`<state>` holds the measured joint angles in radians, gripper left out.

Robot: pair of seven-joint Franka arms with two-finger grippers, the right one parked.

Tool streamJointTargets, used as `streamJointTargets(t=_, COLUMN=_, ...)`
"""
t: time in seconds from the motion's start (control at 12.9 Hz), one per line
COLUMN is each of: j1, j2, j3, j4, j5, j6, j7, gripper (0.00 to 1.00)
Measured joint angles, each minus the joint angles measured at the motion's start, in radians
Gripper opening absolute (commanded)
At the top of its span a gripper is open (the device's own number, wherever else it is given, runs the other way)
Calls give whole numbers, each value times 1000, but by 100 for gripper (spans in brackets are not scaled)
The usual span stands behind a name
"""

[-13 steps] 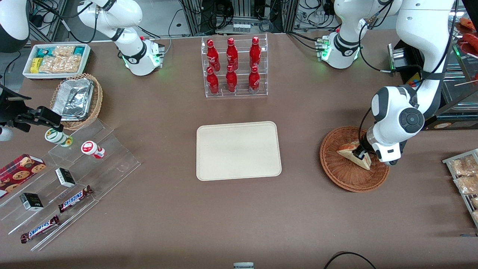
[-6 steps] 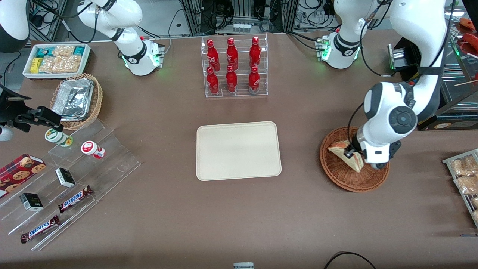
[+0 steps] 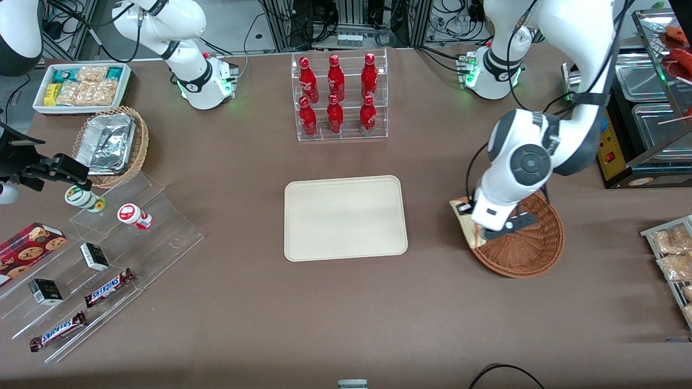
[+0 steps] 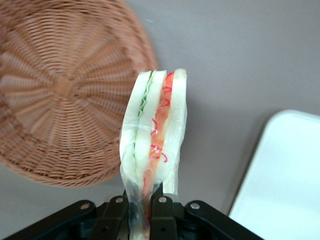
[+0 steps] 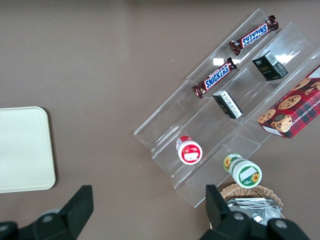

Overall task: Place sandwich from basket to tray
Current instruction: 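Lift the sandwich out of the basket with the left gripper, then carry the sandwich over the cream tray and lower it onto it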

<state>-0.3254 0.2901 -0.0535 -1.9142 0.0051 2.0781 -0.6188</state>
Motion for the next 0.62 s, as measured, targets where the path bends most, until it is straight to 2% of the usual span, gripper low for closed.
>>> streamJointTargets(t=0.31, j1=-133, j2=118, j3=-2, j4=164, j5=-1, j6=-95, j7=-15, gripper=0)
streamJointTargets(t=0.62, j1=-260, j2=280, j3=-3, j4=363, j5=-1, j6=-148, j7=-132, gripper=0)
